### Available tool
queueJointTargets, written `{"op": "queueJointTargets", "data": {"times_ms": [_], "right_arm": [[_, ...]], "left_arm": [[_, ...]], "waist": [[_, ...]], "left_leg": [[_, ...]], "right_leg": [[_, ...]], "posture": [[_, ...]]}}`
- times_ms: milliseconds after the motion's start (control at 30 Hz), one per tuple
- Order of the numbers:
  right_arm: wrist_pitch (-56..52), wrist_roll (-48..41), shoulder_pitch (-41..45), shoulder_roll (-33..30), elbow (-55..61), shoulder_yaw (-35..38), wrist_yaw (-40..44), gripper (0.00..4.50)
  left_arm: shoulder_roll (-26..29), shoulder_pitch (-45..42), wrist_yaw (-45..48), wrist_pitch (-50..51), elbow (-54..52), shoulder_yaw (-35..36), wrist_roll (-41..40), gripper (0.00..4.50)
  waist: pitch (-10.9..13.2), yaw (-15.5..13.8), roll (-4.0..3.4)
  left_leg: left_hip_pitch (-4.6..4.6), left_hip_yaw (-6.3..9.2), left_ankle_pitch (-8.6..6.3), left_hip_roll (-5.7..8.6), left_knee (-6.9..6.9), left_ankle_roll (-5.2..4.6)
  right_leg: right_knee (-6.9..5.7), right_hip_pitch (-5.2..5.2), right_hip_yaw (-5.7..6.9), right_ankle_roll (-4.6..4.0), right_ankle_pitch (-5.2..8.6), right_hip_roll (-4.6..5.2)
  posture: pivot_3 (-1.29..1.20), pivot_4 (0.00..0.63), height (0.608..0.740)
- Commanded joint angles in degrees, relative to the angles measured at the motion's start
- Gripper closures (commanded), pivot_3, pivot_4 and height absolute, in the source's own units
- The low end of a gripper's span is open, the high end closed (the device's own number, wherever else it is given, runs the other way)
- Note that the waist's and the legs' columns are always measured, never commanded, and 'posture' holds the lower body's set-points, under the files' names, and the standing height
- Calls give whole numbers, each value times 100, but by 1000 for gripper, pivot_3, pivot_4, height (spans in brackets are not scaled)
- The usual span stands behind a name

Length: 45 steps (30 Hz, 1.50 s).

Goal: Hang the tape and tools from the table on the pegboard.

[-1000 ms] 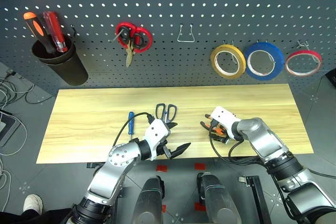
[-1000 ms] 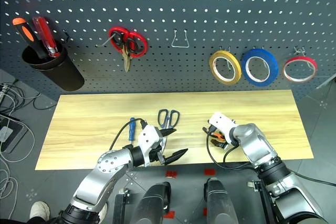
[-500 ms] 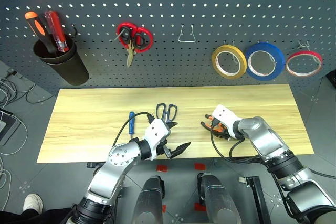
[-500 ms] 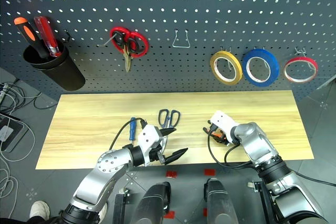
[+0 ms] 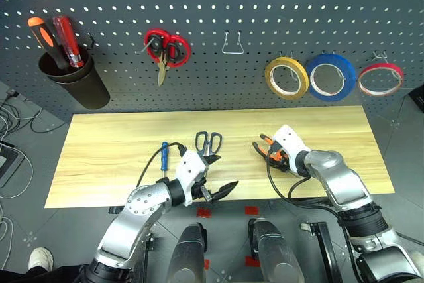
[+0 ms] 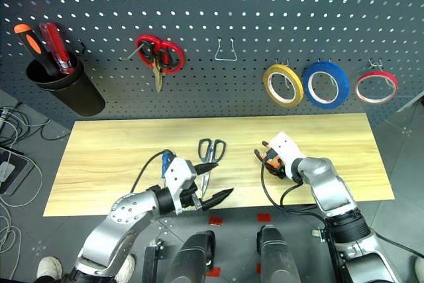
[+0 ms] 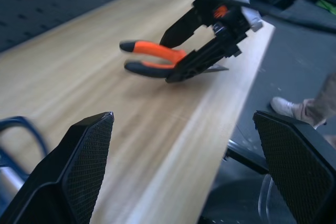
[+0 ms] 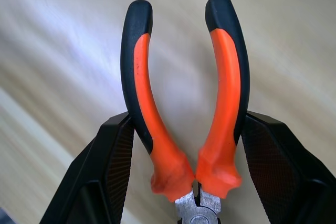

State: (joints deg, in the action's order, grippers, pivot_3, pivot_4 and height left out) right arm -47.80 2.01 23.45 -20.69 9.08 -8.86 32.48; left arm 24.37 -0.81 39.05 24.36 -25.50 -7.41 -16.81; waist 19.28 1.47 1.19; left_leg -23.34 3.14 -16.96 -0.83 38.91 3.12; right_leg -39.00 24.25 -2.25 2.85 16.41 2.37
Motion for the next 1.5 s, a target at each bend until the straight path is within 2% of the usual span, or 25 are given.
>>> {"op": "queueJointTargets", "data": {"times_ms": [33,200,333,467,733,967,1200,1500], "right_arm": [[-186,-433,-6,661,1055,660,-592,1667],[85,-684,136,1469,1833,789,-1156,1667],[450,-761,680,1914,2028,893,-1652,1667],[1100,-637,1089,1987,1929,945,-1937,1667],[2764,-389,2147,1980,474,934,-2384,1667],[4053,-281,2845,2200,-1055,948,-2843,1667],[4639,-317,3114,2382,-1830,980,-3124,1667],[4829,-469,3398,2604,-2495,1057,-3340,1667]], "left_arm": [[-105,275,-371,353,-670,353,-383,0],[-281,340,-860,736,-1218,606,-648,0],[-434,72,-1329,890,-1494,864,-770,0],[-634,-249,-1744,821,-1555,914,-655,0],[-1069,-1207,-2385,518,-933,778,-193,0],[-1413,-1764,-2565,-154,76,652,239,0],[-1557,-2208,-2711,-567,837,696,496,0],[-1781,-2634,-2726,-839,1451,592,643,0]], "waist": [[-37,2,-1],[-200,-62,9],[-346,-146,13],[-468,-191,13],[-666,-270,19],[-704,-285,19],[-703,-292,18],[-688,-294,15]], "left_leg": [[-4,0,1,-9,0,2],[-18,6,5,3,1,8],[-14,4,6,19,3,10],[-14,6,9,19,0,15],[1,-25,10,19,0,17],[10,-43,9,17,-7,16],[9,-40,9,15,-6,16],[10,-29,8,15,-6,13]], "right_leg": [[0,4,-1,0,0,0],[1,12,8,0,0,10],[0,8,10,2,-1,10],[0,9,13,2,-3,3],[-4,2,5,1,-3,-4],[-3,-1,-3,1,-3,-7],[-5,2,-1,0,-4,-7],[-5,1,-3,0,-4,-7]], "posture": [[100,240,740],[107,204,740],[128,177,740],[143,168,740],[163,147,740],[171,170,740],[195,202,740],[219,257,740]]}}
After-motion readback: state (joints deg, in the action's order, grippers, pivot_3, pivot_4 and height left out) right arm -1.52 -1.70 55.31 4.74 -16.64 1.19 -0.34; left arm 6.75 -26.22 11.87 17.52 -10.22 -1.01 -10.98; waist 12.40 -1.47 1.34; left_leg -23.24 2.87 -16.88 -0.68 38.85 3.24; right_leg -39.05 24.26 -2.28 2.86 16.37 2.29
